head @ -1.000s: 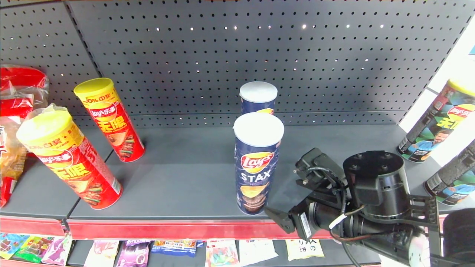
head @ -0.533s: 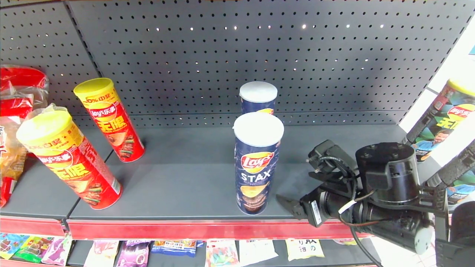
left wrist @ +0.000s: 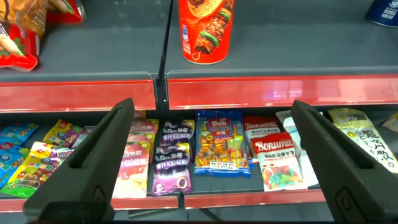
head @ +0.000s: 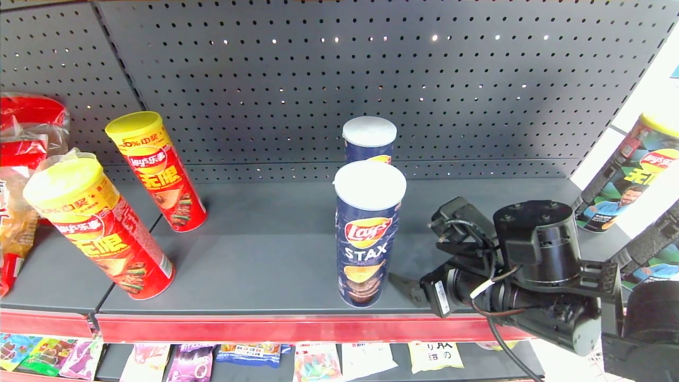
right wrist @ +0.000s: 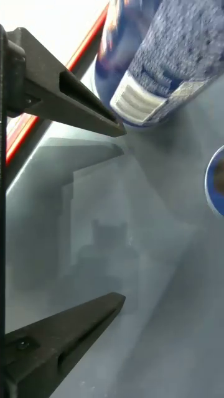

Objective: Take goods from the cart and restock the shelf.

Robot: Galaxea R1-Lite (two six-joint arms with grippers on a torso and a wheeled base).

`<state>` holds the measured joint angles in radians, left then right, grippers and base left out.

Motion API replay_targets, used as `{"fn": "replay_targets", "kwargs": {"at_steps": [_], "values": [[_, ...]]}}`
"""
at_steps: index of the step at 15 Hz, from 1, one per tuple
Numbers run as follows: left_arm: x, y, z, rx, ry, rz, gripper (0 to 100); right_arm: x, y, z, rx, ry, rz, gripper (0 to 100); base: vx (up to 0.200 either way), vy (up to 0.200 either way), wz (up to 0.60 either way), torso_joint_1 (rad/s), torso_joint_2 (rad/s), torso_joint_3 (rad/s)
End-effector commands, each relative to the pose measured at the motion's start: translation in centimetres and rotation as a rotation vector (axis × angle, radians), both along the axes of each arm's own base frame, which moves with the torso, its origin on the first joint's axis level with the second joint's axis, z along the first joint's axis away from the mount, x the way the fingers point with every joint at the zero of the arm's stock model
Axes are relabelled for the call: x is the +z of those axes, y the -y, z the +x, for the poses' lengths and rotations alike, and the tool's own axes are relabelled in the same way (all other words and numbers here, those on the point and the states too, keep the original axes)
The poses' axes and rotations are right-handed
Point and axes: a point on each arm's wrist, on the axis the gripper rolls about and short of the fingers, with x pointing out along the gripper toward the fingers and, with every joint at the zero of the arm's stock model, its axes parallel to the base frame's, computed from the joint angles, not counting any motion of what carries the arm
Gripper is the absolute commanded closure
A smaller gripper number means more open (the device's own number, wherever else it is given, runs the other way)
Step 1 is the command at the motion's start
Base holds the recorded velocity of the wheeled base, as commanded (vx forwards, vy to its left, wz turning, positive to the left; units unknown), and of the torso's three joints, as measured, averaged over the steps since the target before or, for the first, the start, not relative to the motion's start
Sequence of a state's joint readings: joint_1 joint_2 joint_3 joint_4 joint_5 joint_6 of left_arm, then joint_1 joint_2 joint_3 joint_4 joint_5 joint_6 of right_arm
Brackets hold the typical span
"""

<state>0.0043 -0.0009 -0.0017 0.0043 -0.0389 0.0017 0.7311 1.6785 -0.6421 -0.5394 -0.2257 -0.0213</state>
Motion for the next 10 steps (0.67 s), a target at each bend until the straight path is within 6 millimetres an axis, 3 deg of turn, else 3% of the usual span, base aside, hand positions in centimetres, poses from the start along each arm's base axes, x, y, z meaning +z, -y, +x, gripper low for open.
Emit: {"fn": "replay_targets", "kwargs": {"at_steps": [1,10], "values": [[-0.01,0.00,0.01,0.001,-0.001,0.000,0,-0.14,-0.27,-0.11,0.011,-0.003,-0.004,0,0.000,0.000,0.00,0.000,0.00,0.000],[-0.01,0.00,0.01,0.001,-0.001,0.000,0,-0.21,-1.03,-0.60,0.043,-0.005,-0.006,0,0.000,0.000,0.00,0.000,0.00,0.000]]}}
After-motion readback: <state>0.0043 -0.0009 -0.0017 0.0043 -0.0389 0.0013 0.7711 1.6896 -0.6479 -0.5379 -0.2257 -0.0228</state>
